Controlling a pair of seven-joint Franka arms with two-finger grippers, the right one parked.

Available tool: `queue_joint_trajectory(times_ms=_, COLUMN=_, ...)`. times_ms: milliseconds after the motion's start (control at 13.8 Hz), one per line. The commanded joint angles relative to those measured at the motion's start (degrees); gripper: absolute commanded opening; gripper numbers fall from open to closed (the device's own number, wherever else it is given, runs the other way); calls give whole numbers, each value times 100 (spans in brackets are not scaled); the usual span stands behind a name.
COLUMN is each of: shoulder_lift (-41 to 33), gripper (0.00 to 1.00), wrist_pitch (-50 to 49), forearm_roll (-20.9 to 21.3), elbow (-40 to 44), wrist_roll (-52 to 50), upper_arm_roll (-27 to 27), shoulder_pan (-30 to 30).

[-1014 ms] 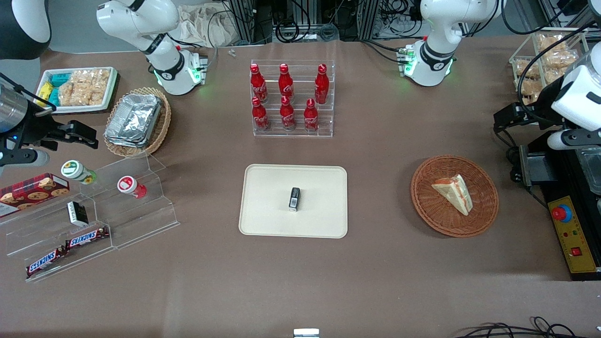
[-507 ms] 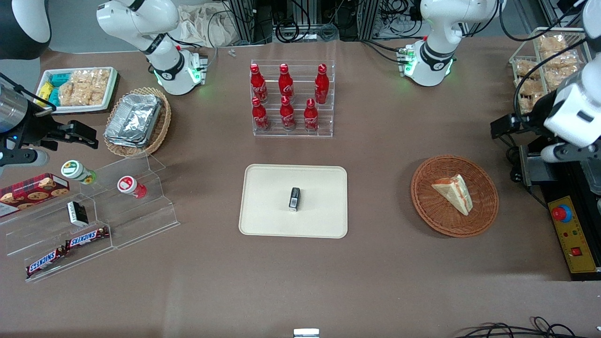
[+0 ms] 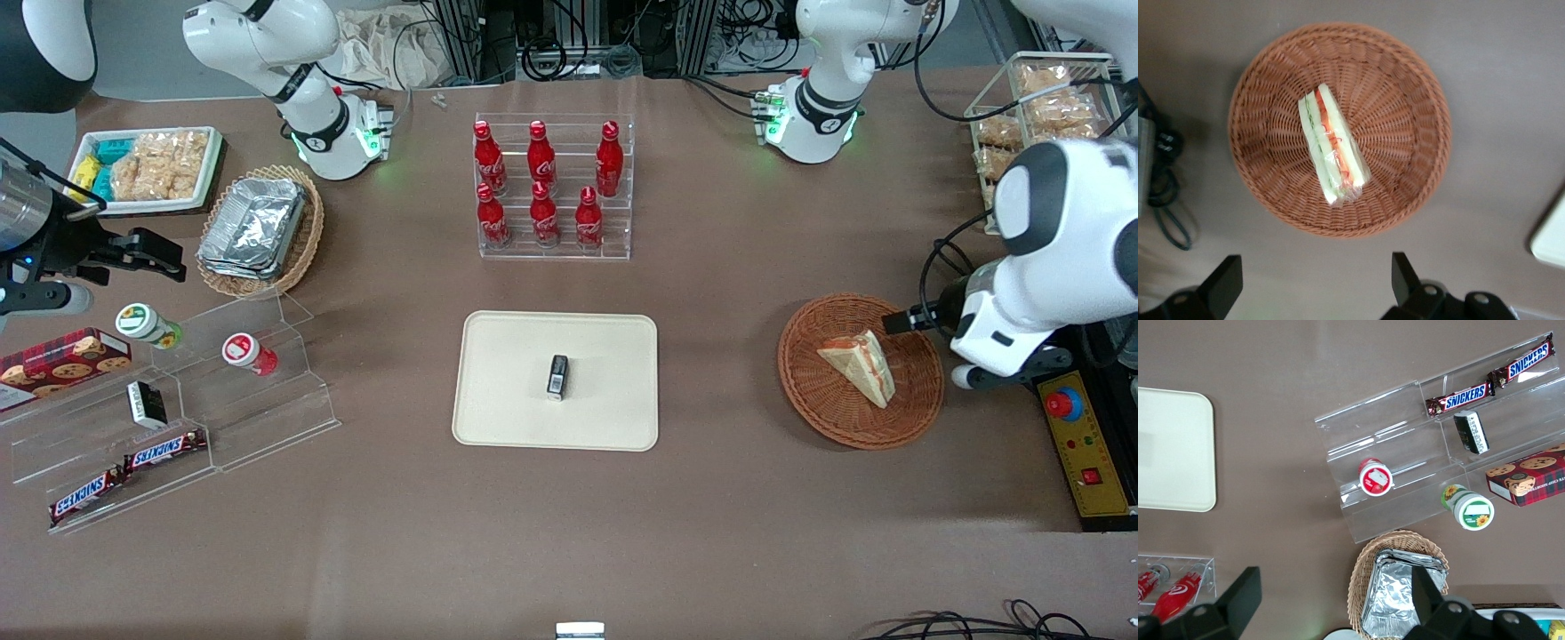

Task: Place sandwich from basket to tray
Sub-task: 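Lower the left gripper and grasp the wrapped sandwich in the basket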

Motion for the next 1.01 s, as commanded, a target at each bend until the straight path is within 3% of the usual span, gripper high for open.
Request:
queue_joint_trajectory(times_ms=0, shoulder_lift=178, gripper=100, wrist_pitch=962, forearm_roll=78, elbow=-638, wrist_roll=-644, upper_arm_roll=-16, shoulder_pan=6)
queue_joint_trajectory(times_ms=507, shoulder_lift=837, gripper=100, wrist_pitch=2809, forearm_roll=87, elbow=-1448, wrist_roll=-1542, upper_arm_roll=-7, shoulder_pan=6)
queue_joint_trajectory(times_ms=580, shoulder_lift=925, gripper=94, wrist_pitch=2880, forearm_roll=87, elbow=-1448, wrist_roll=-1656, upper_arm_roll=-7, shoulder_pan=6)
queue_joint_trajectory(times_ms=652, shoulder_lift=978, gripper=69, wrist_pitch=2881, forearm_roll=87, elbow=-1431, wrist_roll=-1727, upper_arm_roll=-7, shoulder_pan=6)
queue_joint_trajectory(times_ms=797, shoulder_lift=1014, gripper=9, wrist_pitch=2855, forearm_roll=78, elbow=-1422, wrist_roll=-1754, upper_arm_roll=-7, shoulder_pan=6)
queue_joint_trajectory(times_ms=870, shoulder_lift=979, gripper=0, wrist_pitch=2820, forearm_roll=78, elbow=-1387, wrist_roll=-1806, upper_arm_roll=-7, shoulder_pan=6)
queue_joint_trajectory(times_ms=942, shoulder_lift=901, gripper=0, wrist_pitch=2741, forearm_roll=78, elbow=-1309, wrist_roll=-1850, upper_arm_roll=-7, shoulder_pan=6)
